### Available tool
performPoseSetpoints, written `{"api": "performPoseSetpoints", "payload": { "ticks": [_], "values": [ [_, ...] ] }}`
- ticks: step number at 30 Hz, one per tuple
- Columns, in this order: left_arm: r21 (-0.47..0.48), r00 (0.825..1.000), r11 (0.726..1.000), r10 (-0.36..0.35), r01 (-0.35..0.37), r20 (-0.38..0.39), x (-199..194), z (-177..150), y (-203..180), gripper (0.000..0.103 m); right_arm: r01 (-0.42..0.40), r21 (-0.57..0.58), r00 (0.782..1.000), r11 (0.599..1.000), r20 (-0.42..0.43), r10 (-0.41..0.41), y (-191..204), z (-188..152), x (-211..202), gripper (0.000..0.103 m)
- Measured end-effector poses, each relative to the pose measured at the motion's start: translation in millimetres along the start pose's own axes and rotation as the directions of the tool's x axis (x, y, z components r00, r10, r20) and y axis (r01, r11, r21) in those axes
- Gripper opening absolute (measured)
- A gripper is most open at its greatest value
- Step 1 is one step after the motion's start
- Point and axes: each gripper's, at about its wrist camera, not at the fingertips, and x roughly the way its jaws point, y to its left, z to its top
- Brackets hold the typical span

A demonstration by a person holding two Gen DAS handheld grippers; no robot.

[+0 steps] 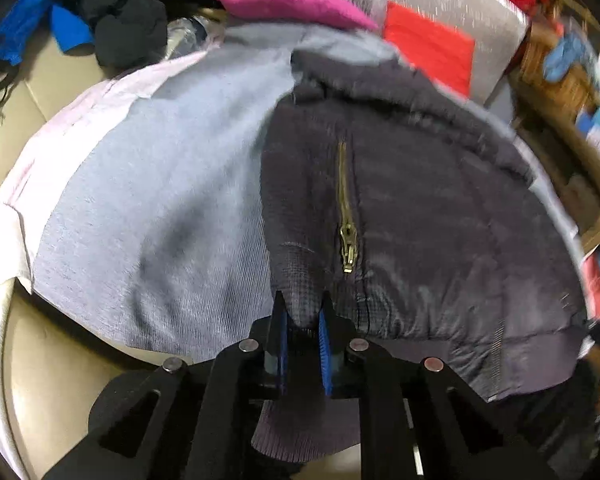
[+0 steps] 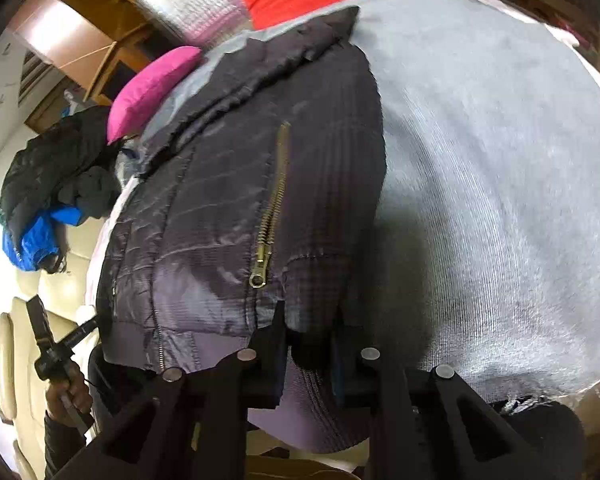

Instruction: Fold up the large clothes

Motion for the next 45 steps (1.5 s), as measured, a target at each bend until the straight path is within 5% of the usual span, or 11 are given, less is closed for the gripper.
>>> {"api": "performPoseSetpoints", "payload": {
  "ticks": [4,19,24,25,26,27,32,34,35,36,45],
  "values": [
    [-0.005,0.998,0.999,-0.034,0.034,0.054,-19,9,2,0.014,-0.055,-0.013,0.997,0.998,0.045,0.056,9,8,-20,0.017],
    [0.024,0.999,0.999,-0.042,0.041,0.028,-9,9,-1,0.014,-0.156,0.055,0.987,0.986,0.046,0.153,-4,13,-21,0.018],
    [0.032,1.000,0.999,-0.001,0.001,-0.021,13,-4,0,0.015,-0.118,0.113,0.993,0.987,0.005,0.118,-18,2,-2,0.032],
    [0.035,1.000,0.999,0.007,-0.006,-0.022,15,-5,0,0.015,-0.099,0.115,0.995,0.988,0.010,0.098,-19,-1,-1,0.042],
    [0.034,1.000,0.999,0.008,-0.007,-0.022,17,-6,1,0.015,-0.084,0.121,0.997,0.989,0.012,0.083,-21,-4,0,0.065],
    [0.035,1.000,0.999,0.010,-0.009,-0.022,18,-6,0,0.018,-0.085,0.128,0.996,0.988,0.015,0.084,-21,-5,1,0.072],
    [0.040,0.999,0.999,0.033,-0.032,-0.021,25,-11,-4,0.039,-0.064,0.096,0.998,0.993,0.000,0.064,-11,-16,8,0.074],
    [0.044,0.999,0.998,0.035,-0.034,-0.020,27,-14,-5,0.043,-0.039,0.103,0.999,0.994,-0.028,0.042,-10,-19,18,0.059],
    [0.053,0.999,0.998,0.045,-0.044,-0.018,28,-15,-7,0.042,-0.021,0.090,0.999,0.996,-0.033,0.024,-9,-21,20,0.027],
    [0.063,0.998,0.996,0.058,-0.057,-0.017,28,-16,-7,0.017,0.007,0.068,0.999,0.998,-0.044,-0.004,-5,-22,23,0.020],
    [0.014,0.997,0.998,-0.063,0.062,0.052,-11,6,0,0.014,-0.111,0.028,0.993,0.993,0.031,0.110,11,-6,-21,0.013]
  ]
}}
